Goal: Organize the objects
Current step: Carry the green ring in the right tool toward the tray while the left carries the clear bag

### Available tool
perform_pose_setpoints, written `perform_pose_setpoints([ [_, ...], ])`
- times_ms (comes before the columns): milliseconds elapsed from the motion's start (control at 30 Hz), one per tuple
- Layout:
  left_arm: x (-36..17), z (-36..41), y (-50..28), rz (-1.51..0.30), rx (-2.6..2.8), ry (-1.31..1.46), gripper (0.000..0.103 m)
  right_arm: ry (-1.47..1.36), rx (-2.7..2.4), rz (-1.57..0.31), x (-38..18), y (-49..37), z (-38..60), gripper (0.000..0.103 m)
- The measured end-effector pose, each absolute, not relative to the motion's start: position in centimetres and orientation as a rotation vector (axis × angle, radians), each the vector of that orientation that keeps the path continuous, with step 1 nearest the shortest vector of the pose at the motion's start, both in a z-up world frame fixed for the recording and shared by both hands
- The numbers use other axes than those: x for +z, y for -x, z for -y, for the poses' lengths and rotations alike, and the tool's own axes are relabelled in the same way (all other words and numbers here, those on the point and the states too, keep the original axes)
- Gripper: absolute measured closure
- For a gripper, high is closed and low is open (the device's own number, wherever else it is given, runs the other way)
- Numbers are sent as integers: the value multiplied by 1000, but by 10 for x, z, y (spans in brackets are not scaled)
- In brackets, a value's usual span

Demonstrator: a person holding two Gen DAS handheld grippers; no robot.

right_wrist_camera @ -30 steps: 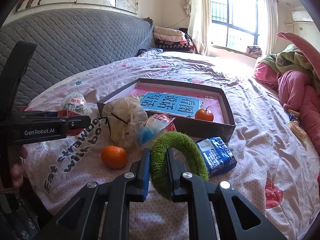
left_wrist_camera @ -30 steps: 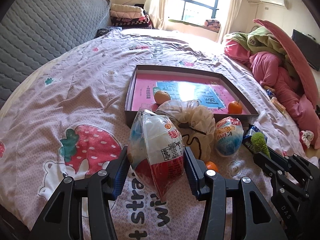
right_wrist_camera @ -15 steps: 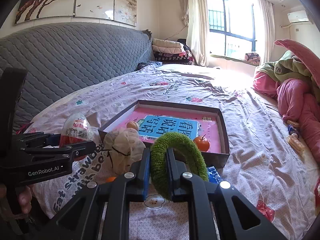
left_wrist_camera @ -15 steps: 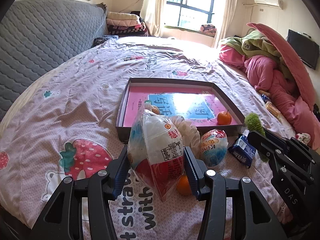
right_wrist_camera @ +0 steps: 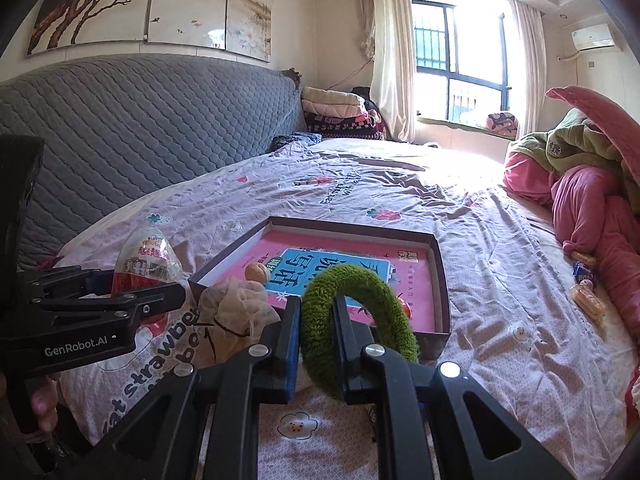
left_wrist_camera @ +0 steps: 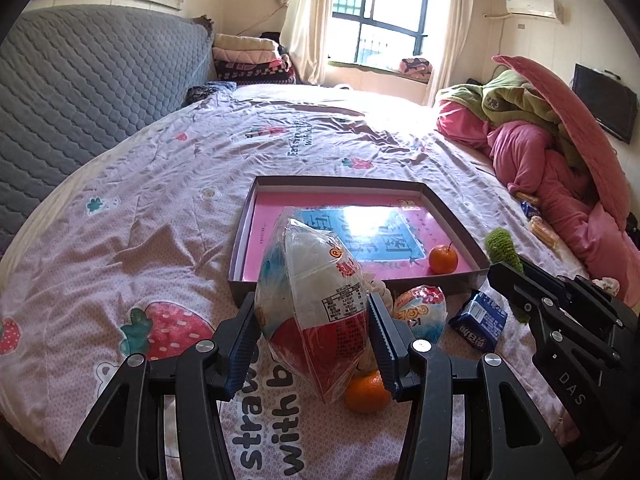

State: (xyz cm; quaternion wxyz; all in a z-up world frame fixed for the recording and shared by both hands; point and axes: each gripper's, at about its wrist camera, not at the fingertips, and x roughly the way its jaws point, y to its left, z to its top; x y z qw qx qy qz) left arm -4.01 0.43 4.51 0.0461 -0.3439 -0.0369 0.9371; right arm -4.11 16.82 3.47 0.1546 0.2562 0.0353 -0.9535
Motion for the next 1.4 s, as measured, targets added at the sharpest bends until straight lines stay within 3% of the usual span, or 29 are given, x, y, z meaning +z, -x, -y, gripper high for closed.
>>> perform_pose_setpoints([
  [667,55,-20,72,69,2873,1012,49,-703,-2730,-107,43,68,-169,88],
  [1400,70,-1,112,149,2889,966,49,-682,-2723,-69,59,102,-165,88],
])
